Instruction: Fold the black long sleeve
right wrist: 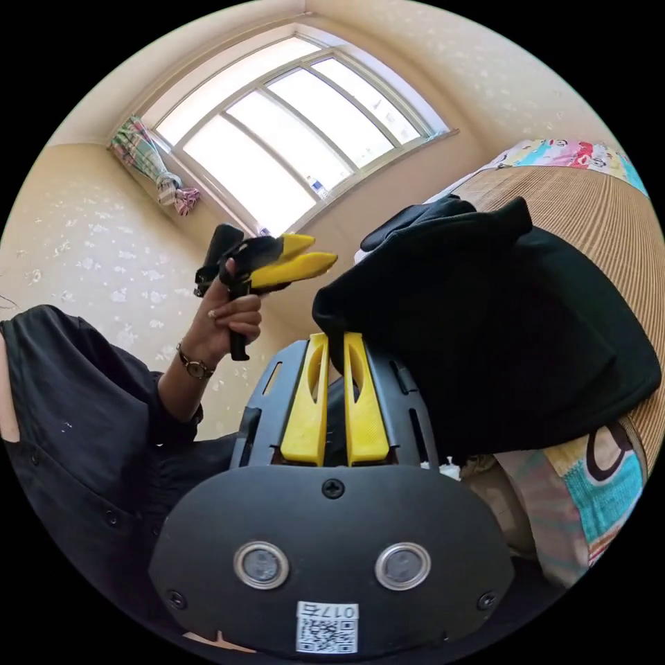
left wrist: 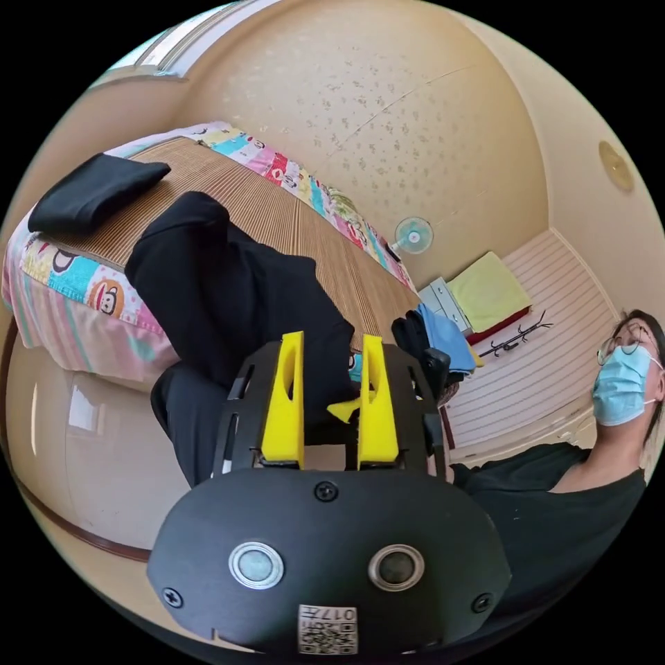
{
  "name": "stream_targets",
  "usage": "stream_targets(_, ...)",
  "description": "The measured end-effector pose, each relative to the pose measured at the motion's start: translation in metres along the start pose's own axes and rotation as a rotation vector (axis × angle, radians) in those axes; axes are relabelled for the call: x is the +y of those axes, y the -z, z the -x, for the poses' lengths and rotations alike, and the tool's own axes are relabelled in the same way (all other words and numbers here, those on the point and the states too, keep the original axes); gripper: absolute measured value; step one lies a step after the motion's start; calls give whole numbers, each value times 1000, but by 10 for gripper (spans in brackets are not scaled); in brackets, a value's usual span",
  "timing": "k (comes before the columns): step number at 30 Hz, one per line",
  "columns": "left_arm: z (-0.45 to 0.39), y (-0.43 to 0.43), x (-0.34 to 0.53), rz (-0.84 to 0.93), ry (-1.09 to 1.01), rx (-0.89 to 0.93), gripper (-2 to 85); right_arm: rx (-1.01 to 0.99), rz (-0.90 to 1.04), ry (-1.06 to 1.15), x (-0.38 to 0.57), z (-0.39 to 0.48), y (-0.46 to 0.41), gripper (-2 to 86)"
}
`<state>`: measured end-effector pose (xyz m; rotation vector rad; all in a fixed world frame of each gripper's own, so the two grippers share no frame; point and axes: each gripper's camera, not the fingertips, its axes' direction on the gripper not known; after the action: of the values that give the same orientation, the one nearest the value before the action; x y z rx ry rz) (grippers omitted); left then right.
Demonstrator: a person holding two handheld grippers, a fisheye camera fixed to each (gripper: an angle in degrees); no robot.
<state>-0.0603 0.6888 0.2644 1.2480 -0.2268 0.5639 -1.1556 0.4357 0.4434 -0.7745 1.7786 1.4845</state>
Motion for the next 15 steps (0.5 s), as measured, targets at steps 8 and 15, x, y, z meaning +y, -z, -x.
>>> stream_targets(8,-10,-26,19,117,-113,-368,47,-43,72,46,-12,62,-41,28)
stream_targets(15,3,103,24,-258,-495,516,40,-288,-276,100,-15,76,79,24)
